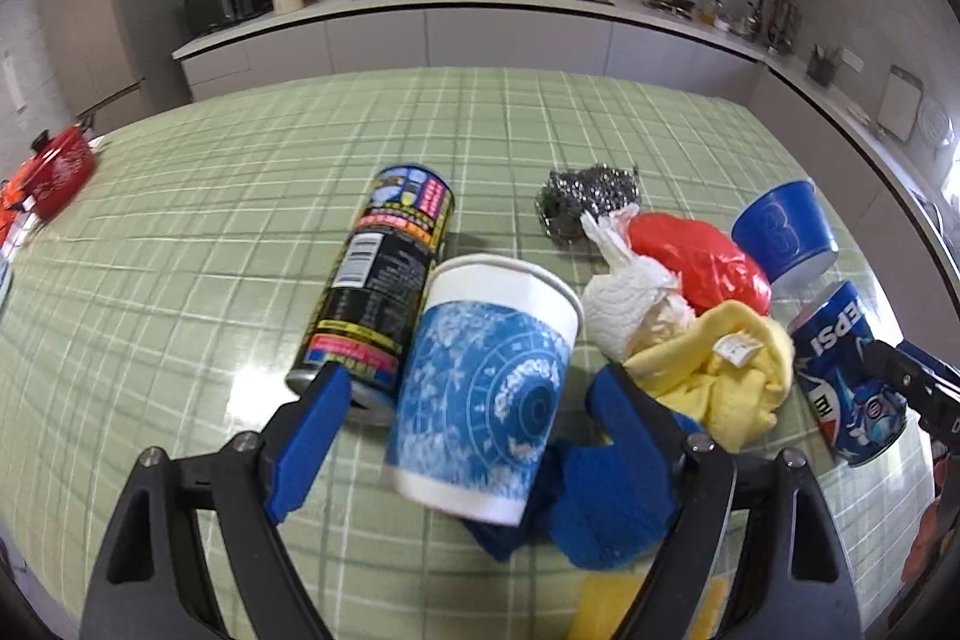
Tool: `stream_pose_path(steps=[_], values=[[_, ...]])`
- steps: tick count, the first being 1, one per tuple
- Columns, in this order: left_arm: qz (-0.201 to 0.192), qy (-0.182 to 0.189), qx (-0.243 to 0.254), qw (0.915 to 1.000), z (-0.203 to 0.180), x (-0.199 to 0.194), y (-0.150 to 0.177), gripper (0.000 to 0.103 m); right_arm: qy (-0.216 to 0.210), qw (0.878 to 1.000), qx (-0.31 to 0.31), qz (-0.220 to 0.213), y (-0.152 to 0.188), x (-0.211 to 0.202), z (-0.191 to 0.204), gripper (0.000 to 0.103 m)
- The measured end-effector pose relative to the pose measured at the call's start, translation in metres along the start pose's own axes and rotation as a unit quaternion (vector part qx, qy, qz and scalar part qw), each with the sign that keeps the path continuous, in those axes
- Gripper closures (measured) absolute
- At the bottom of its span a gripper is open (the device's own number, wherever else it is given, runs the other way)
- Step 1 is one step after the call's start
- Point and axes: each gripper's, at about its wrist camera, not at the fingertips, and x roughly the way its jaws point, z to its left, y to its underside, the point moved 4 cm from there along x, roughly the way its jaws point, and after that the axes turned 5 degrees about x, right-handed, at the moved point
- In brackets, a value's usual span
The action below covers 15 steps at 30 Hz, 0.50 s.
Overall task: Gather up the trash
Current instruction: 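Grasp the blue-white paper cup with the left tool while the right tool grasps the Pepsi can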
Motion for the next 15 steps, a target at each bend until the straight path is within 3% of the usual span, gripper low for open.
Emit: stream_pose_path(steps=[3, 5, 8, 12, 14, 15], values=[[-0.007, 0.002, 0.019, 0.9998, -0.004, -0.001, -0.001, 0.021, 0.006, 1.0, 0.004, 0.008, 0.002, 0.01, -0.001, 0.015], [0.003, 0.016, 0.019, 0.9997, -0.006, 0.002, 0.002, 0.03, 0.007, 1.0, 0.005, 0.013, 0.003, 0.014, 0.0, 0.015], [0.015, 0.017, 0.016, 0.9996, -0.004, 0.006, 0.007, 0.034, 0.002, 1.0, 0.003, 0.021, 0.005, 0.02, 0.003, 0.016], [0.018, 0.024, 0.002, 0.9995, 0.0, 0.005, 0.01, 0.035, -0.003, 1.0, -0.005, 0.025, 0.008, 0.024, 0.005, 0.016], [0.016, 0.023, 0.0, 0.9996, 0.001, 0.005, 0.01, 0.037, -0.007, 1.0, -0.008, 0.029, 0.009, 0.026, 0.007, 0.021], [0.014, 0.023, -0.002, 0.9996, 0.002, 0.003, 0.01, 0.038, -0.01, 0.999, -0.009, 0.031, 0.01, 0.027, 0.007, 0.028]])
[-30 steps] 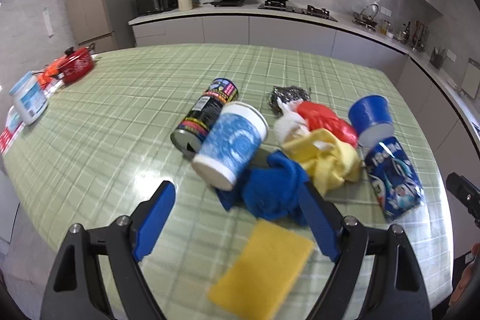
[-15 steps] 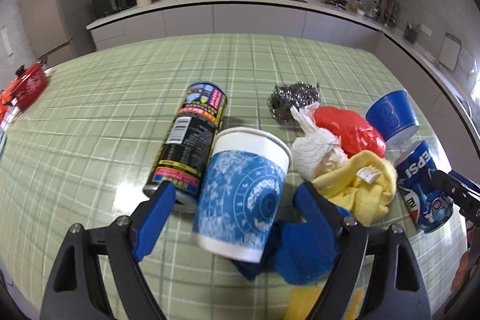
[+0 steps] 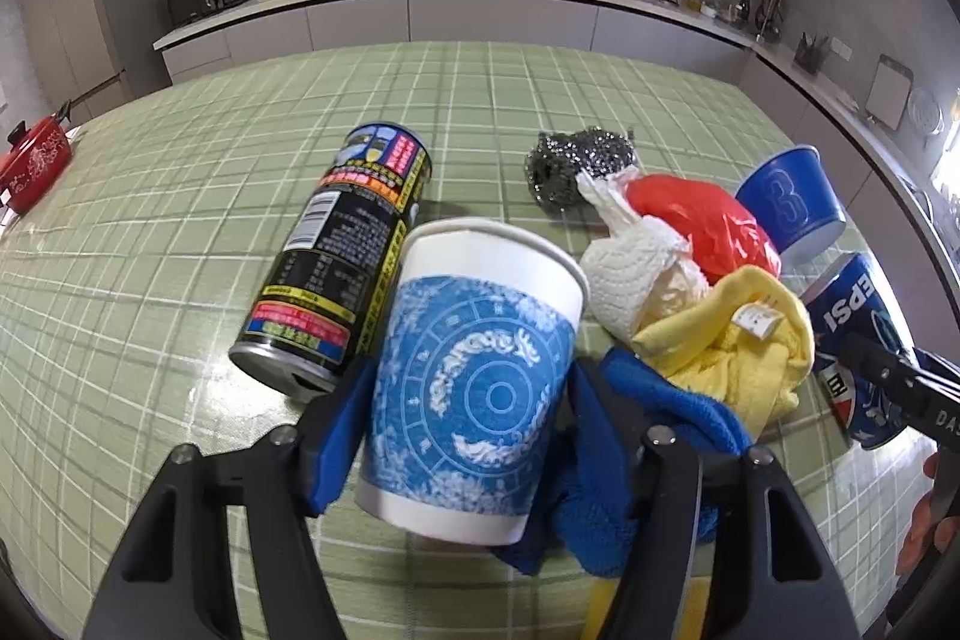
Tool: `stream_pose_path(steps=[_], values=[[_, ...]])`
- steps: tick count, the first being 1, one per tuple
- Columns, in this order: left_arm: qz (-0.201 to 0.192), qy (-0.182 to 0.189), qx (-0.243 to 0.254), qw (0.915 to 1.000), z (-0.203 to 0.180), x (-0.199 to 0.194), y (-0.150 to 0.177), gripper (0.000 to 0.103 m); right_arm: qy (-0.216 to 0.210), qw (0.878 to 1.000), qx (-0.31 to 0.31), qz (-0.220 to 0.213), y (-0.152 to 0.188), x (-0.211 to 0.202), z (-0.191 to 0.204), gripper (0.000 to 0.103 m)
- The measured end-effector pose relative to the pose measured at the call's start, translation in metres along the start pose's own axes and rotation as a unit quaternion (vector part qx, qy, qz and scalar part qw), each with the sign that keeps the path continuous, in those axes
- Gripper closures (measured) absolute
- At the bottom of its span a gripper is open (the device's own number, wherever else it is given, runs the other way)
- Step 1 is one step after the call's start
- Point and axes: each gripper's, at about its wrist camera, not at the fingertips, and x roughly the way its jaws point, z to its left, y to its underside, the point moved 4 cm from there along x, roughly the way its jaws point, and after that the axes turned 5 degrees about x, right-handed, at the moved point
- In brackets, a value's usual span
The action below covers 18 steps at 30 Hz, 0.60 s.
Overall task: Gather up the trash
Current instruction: 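Grasp the blue-white paper cup with the left tool while the right tool grasps the Pepsi can, then carry the paper cup and Pepsi can to the bucket and release both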
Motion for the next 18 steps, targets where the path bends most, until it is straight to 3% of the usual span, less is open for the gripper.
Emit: stream_pose_path(steps=[1, 4, 12, 18], values=[[-0.001, 0.0, -0.001, 1.0, 0.001, 0.0, -0.001, 0.039, -0.003, 1.0, -0.003, 0.005, 0.001, 0.002, 0.001, 0.035], [-0.004, 0.006, -0.011, 0.9999, 0.001, -0.002, 0.0, 0.043, -0.009, 1.0, -0.009, 0.009, 0.003, 0.004, 0.003, 0.043], [-0.035, 0.01, -0.04, 0.9985, 0.002, -0.027, -0.003, 0.046, -0.026, 0.999, -0.014, -0.017, 0.0, -0.017, 0.0, 0.044], [-0.067, 0.014, -0.038, 0.9969, -0.018, -0.055, -0.015, 0.046, -0.038, 0.999, -0.01, -0.038, -0.003, -0.045, -0.012, 0.044]])
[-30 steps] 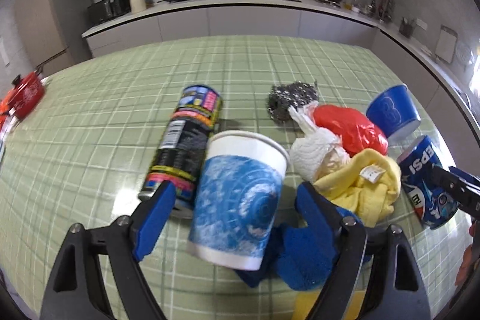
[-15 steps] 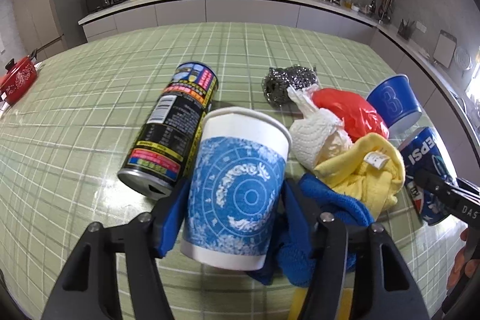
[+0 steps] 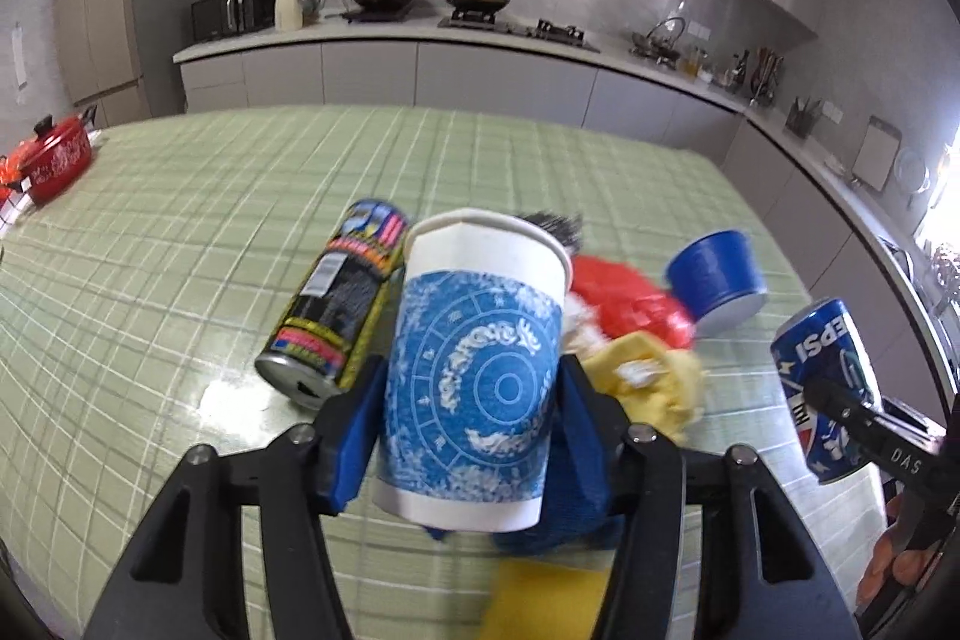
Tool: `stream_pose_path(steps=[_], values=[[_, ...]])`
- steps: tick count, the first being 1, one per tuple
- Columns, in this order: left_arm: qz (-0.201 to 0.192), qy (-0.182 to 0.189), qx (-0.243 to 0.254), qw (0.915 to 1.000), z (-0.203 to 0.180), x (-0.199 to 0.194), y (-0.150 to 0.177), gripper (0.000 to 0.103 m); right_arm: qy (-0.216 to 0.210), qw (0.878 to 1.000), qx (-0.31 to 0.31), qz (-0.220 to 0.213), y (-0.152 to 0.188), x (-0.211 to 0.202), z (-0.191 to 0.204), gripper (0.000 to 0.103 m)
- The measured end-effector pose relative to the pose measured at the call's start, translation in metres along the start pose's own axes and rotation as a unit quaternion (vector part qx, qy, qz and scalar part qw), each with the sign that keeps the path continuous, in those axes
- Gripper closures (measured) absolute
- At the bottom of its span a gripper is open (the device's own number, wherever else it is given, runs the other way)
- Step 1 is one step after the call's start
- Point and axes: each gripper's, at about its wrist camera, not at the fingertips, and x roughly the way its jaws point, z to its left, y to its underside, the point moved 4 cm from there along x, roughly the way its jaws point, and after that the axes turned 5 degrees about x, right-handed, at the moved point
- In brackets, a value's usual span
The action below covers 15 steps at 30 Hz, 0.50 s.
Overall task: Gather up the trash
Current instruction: 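Carry the paper cup and Pepsi can to the bucket and release both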
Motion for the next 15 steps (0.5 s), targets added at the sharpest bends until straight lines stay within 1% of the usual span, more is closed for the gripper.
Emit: stream_pose_path(steps=[7, 12, 15], values=[[-0.007, 0.015, 0.006, 0.9998, -0.05, -0.014, 0.008, 0.046, -0.017, 1.0, 0.003, -0.017, 0.003, -0.039, -0.025, 0.044], [-0.012, 0.022, 0.014, 0.9996, -0.098, -0.024, 0.021, 0.046, -0.019, 1.0, -0.001, -0.025, 0.015, -0.07, -0.057, 0.045], [-0.012, 0.027, 0.015, 0.9994, -0.12, -0.027, 0.028, 0.046, -0.019, 1.0, -0.003, -0.025, 0.023, -0.085, -0.078, 0.045]])
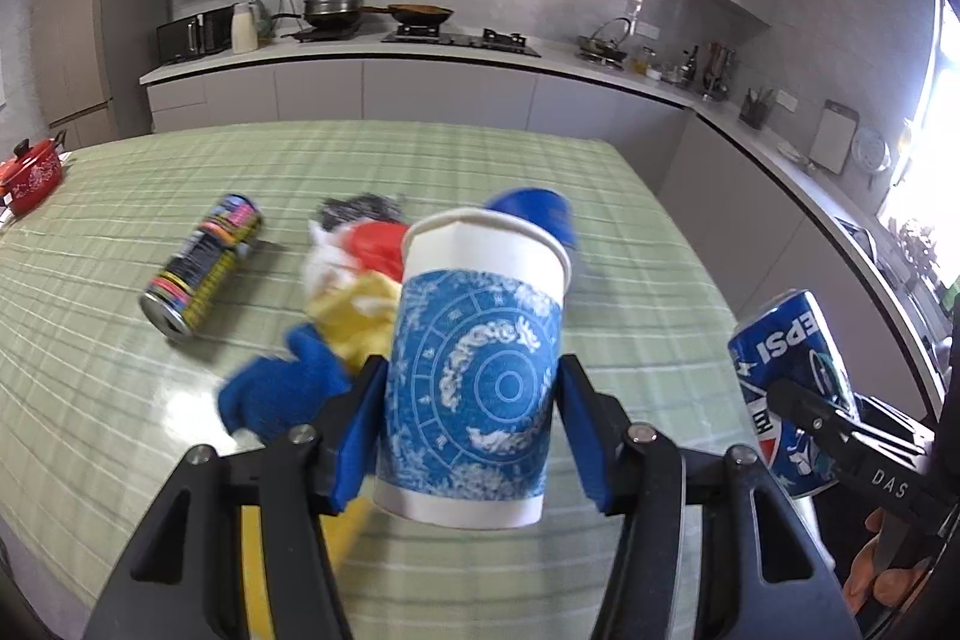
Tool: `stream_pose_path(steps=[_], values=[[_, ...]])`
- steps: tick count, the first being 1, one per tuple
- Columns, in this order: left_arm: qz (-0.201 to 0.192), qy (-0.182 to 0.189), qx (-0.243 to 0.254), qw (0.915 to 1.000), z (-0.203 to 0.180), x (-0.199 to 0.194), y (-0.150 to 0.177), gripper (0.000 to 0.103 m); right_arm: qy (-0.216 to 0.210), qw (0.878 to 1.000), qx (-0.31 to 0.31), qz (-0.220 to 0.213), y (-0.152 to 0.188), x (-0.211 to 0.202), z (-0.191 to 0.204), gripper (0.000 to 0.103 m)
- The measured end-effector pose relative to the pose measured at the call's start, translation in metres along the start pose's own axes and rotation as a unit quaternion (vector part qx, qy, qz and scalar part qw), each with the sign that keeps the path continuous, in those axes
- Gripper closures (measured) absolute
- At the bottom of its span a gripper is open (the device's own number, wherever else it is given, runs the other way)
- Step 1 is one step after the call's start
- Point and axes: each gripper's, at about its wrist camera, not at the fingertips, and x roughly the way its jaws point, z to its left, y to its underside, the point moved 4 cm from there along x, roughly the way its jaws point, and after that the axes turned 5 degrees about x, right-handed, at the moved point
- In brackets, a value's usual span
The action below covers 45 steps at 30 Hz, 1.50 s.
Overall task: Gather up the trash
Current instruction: 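Carry the paper cup and Pepsi can to the bucket and release both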
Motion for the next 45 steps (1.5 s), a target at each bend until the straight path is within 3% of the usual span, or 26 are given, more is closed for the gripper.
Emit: stream_pose_path(steps=[10, 19, 24, 28, 37, 45], values=[[0.013, 0.036, 0.042, 0.9984, -0.06, -0.002, 0.018, 0.046, 0.015, 0.999, 0.031, -0.008, 0.021, -0.041, -0.052, 0.046], [0.021, 0.069, 0.057, 0.9958, -0.081, 0.004, 0.037, 0.046, 0.034, 0.997, 0.074, 0.003, 0.044, -0.045, -0.073, 0.048], [0.022, 0.076, 0.064, 0.9948, -0.091, 0.001, 0.04, 0.046, 0.043, 0.997, 0.066, -0.017, 0.043, -0.061, -0.071, 0.048], [0.015, 0.081, 0.07, 0.9941, -0.109, -0.006, 0.041, 0.046, 0.052, 0.995, 0.077, -0.028, 0.043, -0.08, -0.091, 0.048], [0.004, 0.098, 0.078, 0.9922, -0.197, -0.009, 0.046, 0.046, 0.097, 0.988, 0.112, -0.039, 0.051, -0.121, -0.208, 0.048], [0.035, 0.122, 0.073, 0.9893, -0.308, 0.021, 0.063, 0.046, 0.086, 0.989, 0.114, 0.028, 0.074, -0.103, -0.313, 0.048]])
